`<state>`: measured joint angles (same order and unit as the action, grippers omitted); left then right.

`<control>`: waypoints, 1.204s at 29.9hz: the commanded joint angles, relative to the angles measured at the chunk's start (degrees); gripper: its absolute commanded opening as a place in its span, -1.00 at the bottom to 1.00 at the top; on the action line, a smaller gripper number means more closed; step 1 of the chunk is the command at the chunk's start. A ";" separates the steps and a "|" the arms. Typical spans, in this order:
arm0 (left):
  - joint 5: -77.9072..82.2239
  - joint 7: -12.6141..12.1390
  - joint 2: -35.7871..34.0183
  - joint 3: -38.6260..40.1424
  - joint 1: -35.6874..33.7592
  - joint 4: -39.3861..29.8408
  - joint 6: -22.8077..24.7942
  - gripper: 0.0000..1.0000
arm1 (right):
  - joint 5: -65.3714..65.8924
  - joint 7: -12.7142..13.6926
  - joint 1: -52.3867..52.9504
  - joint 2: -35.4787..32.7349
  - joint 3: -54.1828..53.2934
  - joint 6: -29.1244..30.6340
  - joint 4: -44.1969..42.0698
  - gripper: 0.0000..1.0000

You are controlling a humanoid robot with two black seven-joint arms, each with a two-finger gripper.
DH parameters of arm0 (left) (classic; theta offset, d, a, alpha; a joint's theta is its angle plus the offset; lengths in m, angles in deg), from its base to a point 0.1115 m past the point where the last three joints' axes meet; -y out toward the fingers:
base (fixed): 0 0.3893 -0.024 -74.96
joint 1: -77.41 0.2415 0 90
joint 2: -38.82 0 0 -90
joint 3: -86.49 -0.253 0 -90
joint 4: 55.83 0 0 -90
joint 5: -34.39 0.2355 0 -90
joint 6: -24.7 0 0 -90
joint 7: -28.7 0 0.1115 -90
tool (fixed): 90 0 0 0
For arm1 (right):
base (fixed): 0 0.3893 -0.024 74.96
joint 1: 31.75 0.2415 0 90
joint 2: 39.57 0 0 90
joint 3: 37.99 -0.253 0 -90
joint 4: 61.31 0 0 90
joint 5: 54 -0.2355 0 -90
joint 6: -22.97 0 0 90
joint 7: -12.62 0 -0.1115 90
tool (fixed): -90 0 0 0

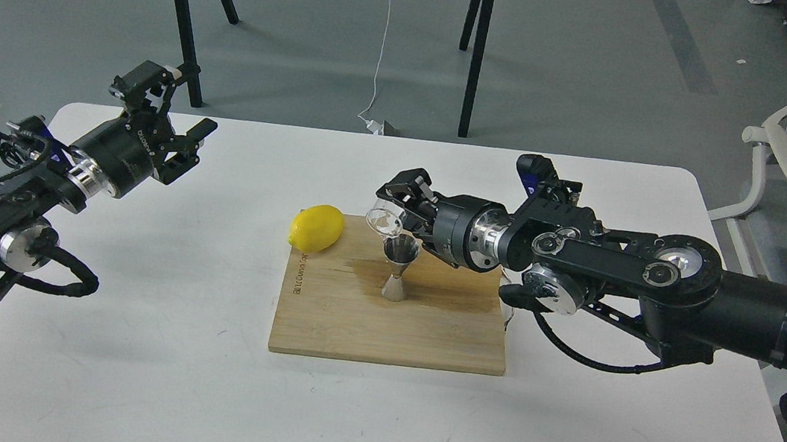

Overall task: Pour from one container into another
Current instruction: 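Tilt the clear glass cup over the jigger with the right gripper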

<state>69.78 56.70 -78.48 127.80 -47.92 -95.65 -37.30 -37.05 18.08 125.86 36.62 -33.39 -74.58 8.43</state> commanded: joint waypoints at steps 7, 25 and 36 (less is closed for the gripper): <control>-0.68 0.00 0.05 0.00 0.00 0.00 0.00 0.86 | 0.45 0.08 0.51 -0.43 1.29 0.26 0.39 -0.05; -0.77 0.00 0.05 0.00 0.00 0.09 0.00 0.86 | 2.21 0.08 0.86 -2.72 2.17 0.61 1.88 -0.04; -0.77 0.00 0.14 0.00 0.00 0.35 0.00 0.86 | 3.44 -0.01 3.49 -2.54 4.54 0.61 1.88 -0.04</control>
<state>69.01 56.70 -78.34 127.75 -47.92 -95.31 -37.30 -34.18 18.16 128.34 33.91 -29.74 -73.95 10.32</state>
